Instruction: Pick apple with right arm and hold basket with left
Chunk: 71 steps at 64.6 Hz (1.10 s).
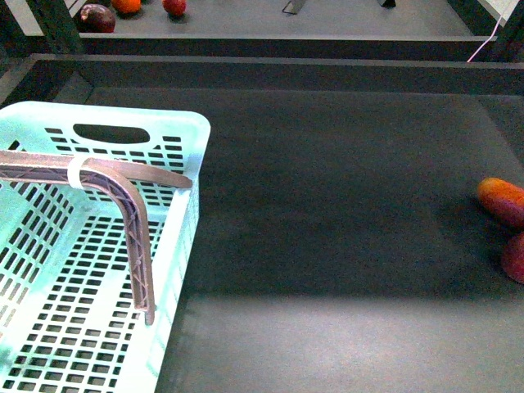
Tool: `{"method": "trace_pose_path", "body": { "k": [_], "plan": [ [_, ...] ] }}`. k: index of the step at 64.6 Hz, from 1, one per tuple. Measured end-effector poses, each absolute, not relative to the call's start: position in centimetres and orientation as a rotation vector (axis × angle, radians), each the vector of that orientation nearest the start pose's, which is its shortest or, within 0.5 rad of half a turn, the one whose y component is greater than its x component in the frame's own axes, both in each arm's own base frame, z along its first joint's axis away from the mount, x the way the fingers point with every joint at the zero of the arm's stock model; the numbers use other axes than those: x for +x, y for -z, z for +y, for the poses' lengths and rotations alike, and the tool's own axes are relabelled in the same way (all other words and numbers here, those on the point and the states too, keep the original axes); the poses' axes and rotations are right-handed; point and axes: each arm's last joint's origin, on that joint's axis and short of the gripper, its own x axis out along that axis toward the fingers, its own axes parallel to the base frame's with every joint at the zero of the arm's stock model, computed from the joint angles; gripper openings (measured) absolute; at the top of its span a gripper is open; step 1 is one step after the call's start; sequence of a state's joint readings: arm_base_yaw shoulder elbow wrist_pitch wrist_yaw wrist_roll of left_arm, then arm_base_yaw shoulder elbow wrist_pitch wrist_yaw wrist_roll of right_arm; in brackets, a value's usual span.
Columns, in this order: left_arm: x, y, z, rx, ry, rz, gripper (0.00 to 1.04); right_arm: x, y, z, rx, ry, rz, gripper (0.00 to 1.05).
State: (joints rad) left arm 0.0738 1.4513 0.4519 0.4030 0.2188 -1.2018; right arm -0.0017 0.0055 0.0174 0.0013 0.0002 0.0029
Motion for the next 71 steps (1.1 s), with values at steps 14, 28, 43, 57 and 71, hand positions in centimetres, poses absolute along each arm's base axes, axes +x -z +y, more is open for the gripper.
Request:
{"method": "trace_pose_path", "body": {
  "k": [14,28,43,57,71],
  "plan": [
    [26.6,-13.7,1.3,-1.247,-0.248,0.611,0.55,9.7,-16.9,0.0,0.003,0.002,-0.013,0.96],
    [26.7,-13.3,1.1,-1.269,-0.259,0.636,0.14,9.7,-16.9,0.0,0.003,0.002,-0.013,0.96],
    [24.8,-15.3,1.1,-1.243,-0.19,0.612,0.07,9.7,-16.9,0.0,0.003,0.002,-0.013,0.96],
    [23.3,-17.9,1.1,-1.212,-0.112,0.572,0.07,9.7,-16.9,0.0,0.003,0.002,-0.013,0.96],
    [24.1,-21.1,-2.2,-1.193,0.044,0.576,0.07,9.7,-16.9,0.0,0.003,0.002,-0.013,0.96]
  ]
}}
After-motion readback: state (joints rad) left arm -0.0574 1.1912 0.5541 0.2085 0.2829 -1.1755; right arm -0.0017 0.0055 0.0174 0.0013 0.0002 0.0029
